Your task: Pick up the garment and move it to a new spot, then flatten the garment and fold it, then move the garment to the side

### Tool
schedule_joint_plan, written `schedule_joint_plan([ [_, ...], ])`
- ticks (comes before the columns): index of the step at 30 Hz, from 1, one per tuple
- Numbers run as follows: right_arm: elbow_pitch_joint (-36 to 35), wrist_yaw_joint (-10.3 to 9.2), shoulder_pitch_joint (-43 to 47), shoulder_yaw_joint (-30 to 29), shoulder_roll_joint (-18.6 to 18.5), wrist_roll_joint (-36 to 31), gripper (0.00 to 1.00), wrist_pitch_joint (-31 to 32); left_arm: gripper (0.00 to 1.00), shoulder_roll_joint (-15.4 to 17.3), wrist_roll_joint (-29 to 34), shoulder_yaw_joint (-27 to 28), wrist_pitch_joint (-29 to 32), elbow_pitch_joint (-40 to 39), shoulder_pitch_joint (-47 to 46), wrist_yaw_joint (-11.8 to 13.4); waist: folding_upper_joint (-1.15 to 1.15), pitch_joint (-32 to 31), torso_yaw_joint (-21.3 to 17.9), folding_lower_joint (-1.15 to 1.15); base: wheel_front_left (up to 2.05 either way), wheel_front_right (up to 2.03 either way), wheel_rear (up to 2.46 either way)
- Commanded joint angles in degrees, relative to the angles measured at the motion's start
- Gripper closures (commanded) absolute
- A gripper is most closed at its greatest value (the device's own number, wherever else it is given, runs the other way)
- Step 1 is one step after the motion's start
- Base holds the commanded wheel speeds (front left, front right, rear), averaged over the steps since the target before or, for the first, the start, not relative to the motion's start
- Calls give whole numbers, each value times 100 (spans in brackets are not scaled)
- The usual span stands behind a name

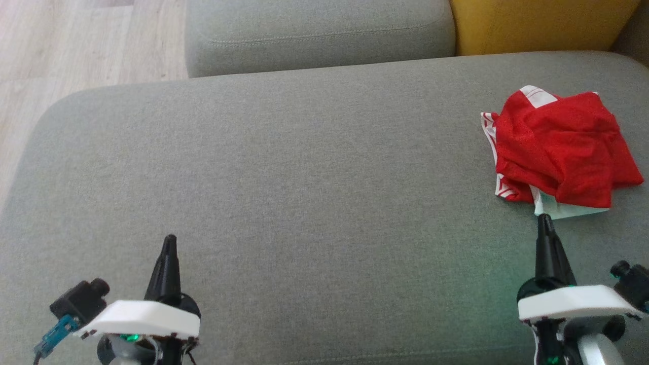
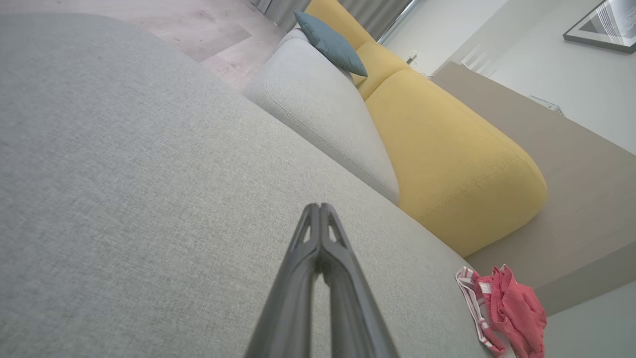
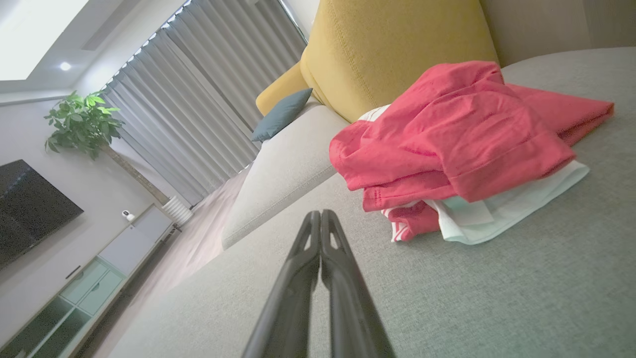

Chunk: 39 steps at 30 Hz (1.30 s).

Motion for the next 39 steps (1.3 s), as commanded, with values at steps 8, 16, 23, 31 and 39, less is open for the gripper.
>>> schedule_joint_plan([
  [8,-122,17,-368,-15,-134,791,100,156,100,99,-691,240,146,-71,-401,-118,0,-3,20,0,0,0,0],
  [16,-87,20,-407,-55,-142,1376,100,281,100,111,-1212,326,269,3,-457,-178,0,-5,37,0,0,0,0],
  [23,-61,22,-435,-88,-146,1813,100,377,100,118,-1600,393,363,58,-499,-224,0,-7,49,0,0,0,0],
  [31,-26,24,-474,-133,-151,2394,100,506,100,125,-2116,485,491,133,-556,-284,0,-9,66,0,0,0,0],
  [39,9,27,-513,-181,-153,2970,100,637,100,130,-2627,579,620,208,-612,-345,0,-12,83,0,0,0,0],
])
